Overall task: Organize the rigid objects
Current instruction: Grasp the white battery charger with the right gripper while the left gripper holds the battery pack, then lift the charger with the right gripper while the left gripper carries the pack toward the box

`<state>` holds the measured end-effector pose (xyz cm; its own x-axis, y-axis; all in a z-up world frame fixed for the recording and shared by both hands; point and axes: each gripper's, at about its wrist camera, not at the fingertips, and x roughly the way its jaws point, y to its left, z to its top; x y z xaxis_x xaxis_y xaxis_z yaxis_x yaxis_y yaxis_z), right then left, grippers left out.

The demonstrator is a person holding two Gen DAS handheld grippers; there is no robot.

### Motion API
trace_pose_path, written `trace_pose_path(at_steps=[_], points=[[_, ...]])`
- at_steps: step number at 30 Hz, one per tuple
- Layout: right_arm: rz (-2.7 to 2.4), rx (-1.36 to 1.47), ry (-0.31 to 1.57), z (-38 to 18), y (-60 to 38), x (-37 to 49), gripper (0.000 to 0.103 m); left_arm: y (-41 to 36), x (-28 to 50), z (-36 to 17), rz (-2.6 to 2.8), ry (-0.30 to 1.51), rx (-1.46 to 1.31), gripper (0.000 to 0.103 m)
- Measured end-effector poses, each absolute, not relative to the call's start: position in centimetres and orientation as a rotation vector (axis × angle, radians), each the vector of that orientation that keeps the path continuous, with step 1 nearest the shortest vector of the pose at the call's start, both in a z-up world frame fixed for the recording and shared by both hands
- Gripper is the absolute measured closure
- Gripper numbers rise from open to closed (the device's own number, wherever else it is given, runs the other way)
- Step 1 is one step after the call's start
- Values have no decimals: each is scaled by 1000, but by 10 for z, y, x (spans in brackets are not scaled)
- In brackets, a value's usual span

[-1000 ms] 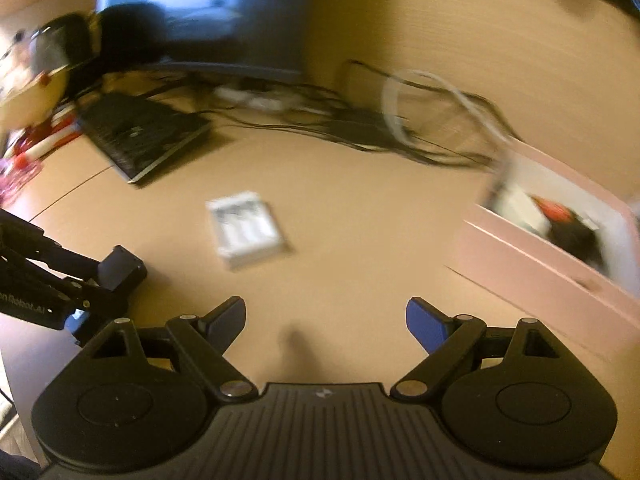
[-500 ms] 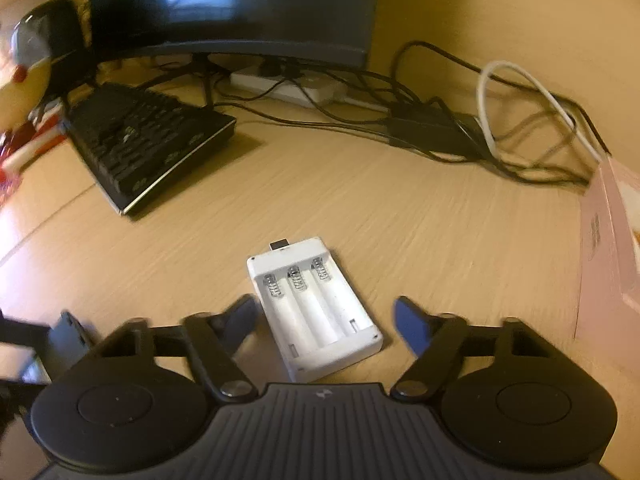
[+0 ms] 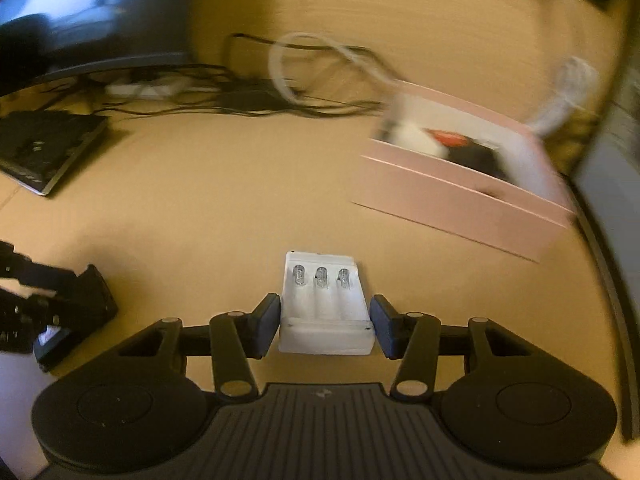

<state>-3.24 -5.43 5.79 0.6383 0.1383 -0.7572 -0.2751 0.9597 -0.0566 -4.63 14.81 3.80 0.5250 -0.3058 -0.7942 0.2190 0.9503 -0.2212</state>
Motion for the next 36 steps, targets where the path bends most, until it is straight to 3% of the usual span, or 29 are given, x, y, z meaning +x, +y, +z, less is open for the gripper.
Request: trace_pose_path(at_steps=[14, 18, 25, 30, 33, 36], points=[[274, -118, 904, 36, -97, -49, 48, 120, -51, 41, -336, 1055, 75, 48], [285, -80, 882, 33, -102, -48, 40, 118, -54, 42, -304, 1060, 73, 49], [367, -102, 867, 28, -98, -49, 12, 103, -62, 40, -243, 1042, 134, 48], [411, -105, 877, 25, -93, -47, 0, 106, -64, 41, -217, 1031, 89, 48], [441, -142, 889, 25, -90, -44, 0, 106, -64, 41, -201, 1024, 80, 48], [461, -160, 890, 29, -89, -37, 12, 107, -66, 41, -194, 1013, 67, 48]])
